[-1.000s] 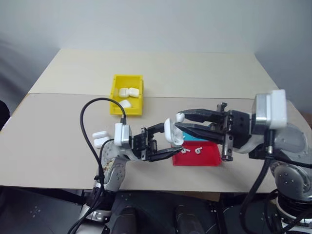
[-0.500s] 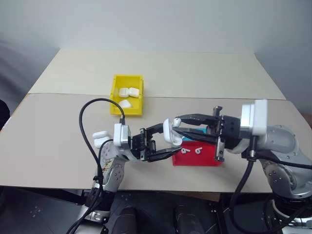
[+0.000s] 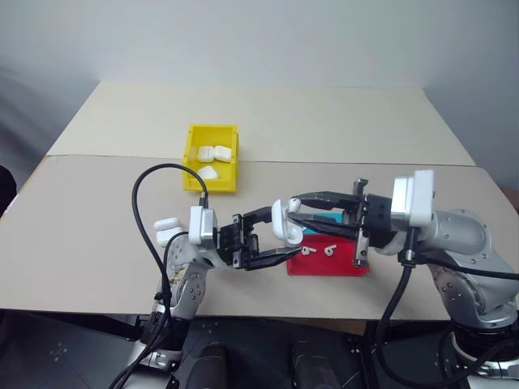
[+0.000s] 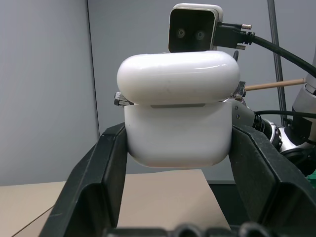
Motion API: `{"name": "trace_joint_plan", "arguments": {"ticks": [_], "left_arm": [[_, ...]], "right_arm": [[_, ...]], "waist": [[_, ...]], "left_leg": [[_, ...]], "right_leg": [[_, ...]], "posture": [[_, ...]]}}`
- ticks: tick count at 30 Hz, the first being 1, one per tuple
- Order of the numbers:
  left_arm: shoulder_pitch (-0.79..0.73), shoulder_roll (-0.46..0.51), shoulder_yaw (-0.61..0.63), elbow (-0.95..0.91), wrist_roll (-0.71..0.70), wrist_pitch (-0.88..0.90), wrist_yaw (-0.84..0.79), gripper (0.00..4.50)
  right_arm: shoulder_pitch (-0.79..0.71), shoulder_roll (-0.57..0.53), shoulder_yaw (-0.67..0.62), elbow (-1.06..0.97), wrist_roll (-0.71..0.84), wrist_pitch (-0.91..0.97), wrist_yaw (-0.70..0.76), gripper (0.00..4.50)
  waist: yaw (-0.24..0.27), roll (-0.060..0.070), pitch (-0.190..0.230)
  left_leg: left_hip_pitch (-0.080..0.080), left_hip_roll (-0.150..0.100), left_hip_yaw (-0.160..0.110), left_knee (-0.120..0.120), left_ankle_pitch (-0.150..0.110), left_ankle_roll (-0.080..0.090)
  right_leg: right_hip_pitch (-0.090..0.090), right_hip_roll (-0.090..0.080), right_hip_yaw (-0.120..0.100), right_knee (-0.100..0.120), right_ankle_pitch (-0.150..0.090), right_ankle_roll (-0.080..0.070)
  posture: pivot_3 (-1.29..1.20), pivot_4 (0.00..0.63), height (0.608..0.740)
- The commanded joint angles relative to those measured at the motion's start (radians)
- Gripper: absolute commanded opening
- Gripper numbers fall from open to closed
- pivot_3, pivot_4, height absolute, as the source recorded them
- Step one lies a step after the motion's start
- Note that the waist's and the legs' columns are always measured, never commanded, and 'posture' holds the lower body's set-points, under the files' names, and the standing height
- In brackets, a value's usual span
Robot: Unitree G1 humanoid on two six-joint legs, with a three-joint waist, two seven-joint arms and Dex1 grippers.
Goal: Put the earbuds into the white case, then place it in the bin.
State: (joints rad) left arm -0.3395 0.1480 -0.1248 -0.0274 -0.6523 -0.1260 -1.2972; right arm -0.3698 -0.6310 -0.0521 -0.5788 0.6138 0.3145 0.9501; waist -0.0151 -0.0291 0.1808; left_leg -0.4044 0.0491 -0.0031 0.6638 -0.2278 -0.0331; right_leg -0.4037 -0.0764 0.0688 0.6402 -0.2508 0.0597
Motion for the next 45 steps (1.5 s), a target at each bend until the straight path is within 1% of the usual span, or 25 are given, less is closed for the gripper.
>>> {"name": "trace_joint_plan", "arguments": {"ticks": [1,3,7,15,17,19,21,22,25,27,29,31,33,36,40,42,45], "left_arm": [[-0.019,-0.012,0.006,-0.025,-0.009,-0.014,-0.003,2.77],[-0.019,-0.015,0.006,-0.024,-0.007,-0.017,-0.003,2.77],[-0.020,-0.018,0.010,-0.024,-0.011,-0.016,-0.005,2.77],[-0.030,-0.020,0.017,-0.006,-0.004,-0.022,-0.012,2.77],[-0.031,-0.016,0.020,0.005,0.002,-0.030,-0.019,2.77],[-0.026,-0.001,0.029,0.017,0.012,-0.045,-0.031,2.77],[-0.015,0.030,0.042,0.025,0.025,-0.056,-0.045,2.77],[-0.005,0.048,0.052,0.030,0.029,-0.069,-0.061,2.77],[0.035,0.111,0.082,0.036,0.027,-0.087,-0.100,2.77],[0.072,0.142,0.106,0.026,0.014,-0.085,-0.106,2.77],[0.107,0.167,0.124,0.012,0.015,-0.093,-0.109,2.77],[0.135,0.186,0.134,0.003,0.025,-0.111,-0.116,2.77],[0.160,0.200,0.142,-0.005,0.036,-0.133,-0.117,2.77],[0.201,0.205,0.145,-0.021,0.052,-0.154,-0.095,2.77],[0.239,0.188,0.135,-0.055,0.071,-0.173,-0.057,2.77],[0.256,0.179,0.132,-0.074,0.075,-0.168,-0.023,2.77],[0.266,0.174,0.129,-0.084,0.080,-0.171,0.002,2.77]], "right_arm": [[0.007,-0.011,-0.004,-0.009,0.004,-0.014,0.006,0.94],[0.010,-0.019,-0.008,-0.015,0.022,0.001,0.016,0.94],[0.017,-0.030,-0.001,-0.027,0.000,-0.024,0.022,1.87],[0.019,-0.040,0.006,-0.020,-0.013,-0.044,0.038,1.87],[0.021,-0.047,-0.024,-0.027,0.016,-0.042,0.044,1.87],[0.015,-0.064,-0.087,-0.027,0.074,-0.022,0.042,1.87],[-0.006,-0.122,-0.136,0.003,0.097,0.026,0.039,1.87],[-0.024,-0.179,-0.139,0.033,0.070,0.052,0.054,1.87],[-0.110,-0.337,-0.064,0.150,-0.054,0.091,0.116,1.87],[-0.197,-0.396,0.025,0.254,-0.133,0.074,0.192,1.87],[-0.284,-0.418,0.133,0.362,-0.249,0.002,0.275,1.87],[-0.383,-0.405,0.253,0.481,-0.379,-0.052,0.336,1.87],[-0.487,-0.359,0.358,0.605,-0.485,-0.078,0.382,1.87],[-0.618,-0.269,0.480,0.762,-0.593,-0.040,0.445,1.87],[-0.683,-0.186,0.553,0.882,-0.685,-0.053,0.477,1.87],[-0.699,-0.151,0.567,0.933,-0.718,-0.067,0.476,1.87],[-0.709,-0.130,0.571,0.967,-0.744,-0.077,0.496,1.87]], "waist": [[0.000,0.000,0.000],[0.000,0.000,0.000],[0.000,0.000,0.000],[0.000,0.000,0.000],[0.000,0.000,0.000],[0.000,0.000,0.000],[0.001,0.000,0.000],[0.001,0.000,0.000],[-0.007,0.000,0.000],[-0.010,0.001,0.000],[-0.018,0.001,0.000],[-0.022,0.001,0.000],[-0.024,0.001,0.000],[-0.031,0.001,0.000],[-0.023,0.001,0.000],[-0.018,0.001,0.000],[-0.009,0.002,0.000]], "left_leg": [[0.000,0.000,0.000,0.000,0.000,0.000],[0.000,0.000,0.000,0.000,0.000,0.000],[0.000,0.000,0.000,0.000,0.000,0.000],[0.000,0.000,0.000,0.000,0.000,0.000],[0.000,0.000,0.000,0.000,0.000,0.000],[0.000,0.000,0.000,0.000,0.000,0.000],[0.000,0.000,0.000,0.000,0.000,0.000],[0.000,0.000,0.000,0.000,0.000,0.000],[0.001,0.000,0.001,0.000,0.000,0.000],[0.002,0.000,0.001,-0.001,0.000,0.000],[0.002,0.001,0.001,-0.001,0.000,0.000],[0.001,0.001,0.001,-0.001,0.000,0.000],[0.000,0.001,0.001,-0.001,0.000,0.000],[0.000,0.001,0.001,-0.001,0.000,0.000],[-0.001,0.001,0.001,-0.001,0.000,0.000],[-0.002,0.001,0.001,-0.001,0.000,0.000],[-0.001,0.001,0.001,-0.001,0.000,0.000]], "right_leg": [[0.000,0.000,0.000,0.000,0.000,0.000],[0.000,0.000,0.000,0.000,0.000,0.000],[0.000,0.000,0.000,0.000,0.000,0.000],[0.000,0.000,0.000,0.000,0.000,0.000],[0.000,0.000,0.000,0.000,0.000,0.000],[0.000,0.000,0.000,0.000,0.000,0.000],[0.000,0.000,0.000,0.000,0.000,0.000],[0.000,0.000,0.000,0.000,0.000,0.000],[0.000,0.000,0.000,0.000,0.000,0.000],[0.000,0.000,0.001,0.000,0.000,-0.001],[0.000,0.000,0.001,0.000,0.000,-0.001],[0.000,0.000,0.000,0.000,0.000,-0.001],[-0.001,0.000,0.000,0.000,0.000,-0.001],[-0.002,0.000,0.001,0.000,0.000,-0.001],[-0.003,0.000,0.000,0.000,0.000,-0.001],[-0.003,-0.001,0.000,0.000,0.000,-0.001],[-0.003,-0.001,0.000,0.001,0.000,-0.001]], "posture": [[0.00,0.150,0.740],[0.00,0.150,0.740],[0.00,0.150,0.740],[0.00,0.150,0.740],[0.00,0.150,0.740],[0.00,0.150,0.740],[0.00,0.150,0.740],[0.00,0.150,0.740],[0.00,0.150,0.740],[0.00,0.150,0.740],[0.00,0.150,0.740],[0.00,0.150,0.740],[0.00,0.150,0.740],[0.00,0.150,0.740],[0.00,0.150,0.740],[0.00,0.150,0.740],[0.00,0.150,0.740]]}}
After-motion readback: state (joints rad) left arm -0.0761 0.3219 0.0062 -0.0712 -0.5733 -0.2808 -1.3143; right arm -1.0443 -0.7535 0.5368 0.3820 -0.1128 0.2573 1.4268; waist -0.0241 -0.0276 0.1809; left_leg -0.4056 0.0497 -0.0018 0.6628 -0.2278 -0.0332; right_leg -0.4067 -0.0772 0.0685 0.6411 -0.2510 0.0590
